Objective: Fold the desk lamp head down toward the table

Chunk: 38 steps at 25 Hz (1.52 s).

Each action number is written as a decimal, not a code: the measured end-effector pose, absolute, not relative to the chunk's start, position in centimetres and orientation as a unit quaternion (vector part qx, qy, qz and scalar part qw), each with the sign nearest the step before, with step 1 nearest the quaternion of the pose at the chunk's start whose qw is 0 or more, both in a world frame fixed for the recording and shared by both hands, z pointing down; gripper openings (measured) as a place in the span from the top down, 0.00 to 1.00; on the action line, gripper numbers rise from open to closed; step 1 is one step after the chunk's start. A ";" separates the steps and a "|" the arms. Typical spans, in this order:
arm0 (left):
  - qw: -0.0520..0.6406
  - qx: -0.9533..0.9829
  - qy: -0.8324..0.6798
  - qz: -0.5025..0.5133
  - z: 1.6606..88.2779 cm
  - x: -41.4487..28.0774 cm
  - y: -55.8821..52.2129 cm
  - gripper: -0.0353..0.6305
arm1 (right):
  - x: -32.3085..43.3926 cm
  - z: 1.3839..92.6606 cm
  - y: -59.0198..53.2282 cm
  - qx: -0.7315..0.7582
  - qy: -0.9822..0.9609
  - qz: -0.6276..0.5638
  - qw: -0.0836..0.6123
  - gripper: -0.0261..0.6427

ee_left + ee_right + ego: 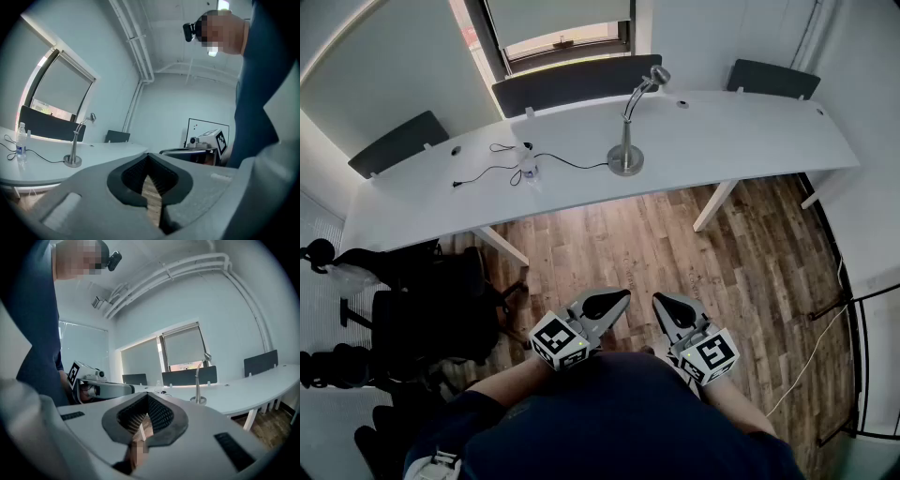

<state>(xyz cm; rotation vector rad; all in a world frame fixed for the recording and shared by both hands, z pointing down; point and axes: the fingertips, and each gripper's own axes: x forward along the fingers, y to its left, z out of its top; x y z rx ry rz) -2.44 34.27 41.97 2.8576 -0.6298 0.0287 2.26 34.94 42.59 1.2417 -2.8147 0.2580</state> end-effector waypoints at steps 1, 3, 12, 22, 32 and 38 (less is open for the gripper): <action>0.106 0.971 -0.215 0.010 42.0 -2.3 34.3 0.94 | 2.4 42.5 34.9 0.402 -0.912 0.083 0.026 0.95; 0.103 0.971 -0.216 0.011 41.9 -1.9 34.3 0.94 | 2.8 42.4 34.9 0.401 -0.912 0.082 0.024 0.95; 0.102 0.969 -0.227 0.012 42.0 0.7 34.0 0.94 | 4.8 42.7 34.7 0.386 -0.919 0.083 0.024 0.95; 0.104 0.959 -0.264 0.012 42.9 3.6 33.0 0.94 | 8.3 43.8 33.8 0.367 -0.926 0.087 0.012 0.95; 0.114 0.956 -0.269 0.007 44.2 4.2 28.5 0.94 | 9.3 45.5 29.0 0.370 -0.925 0.086 0.020 0.95; 0.109 0.956 -0.273 0.009 44.8 2.4 19.6 0.94 | 8.2 46.0 21.9 0.392 -0.916 0.079 0.044 0.95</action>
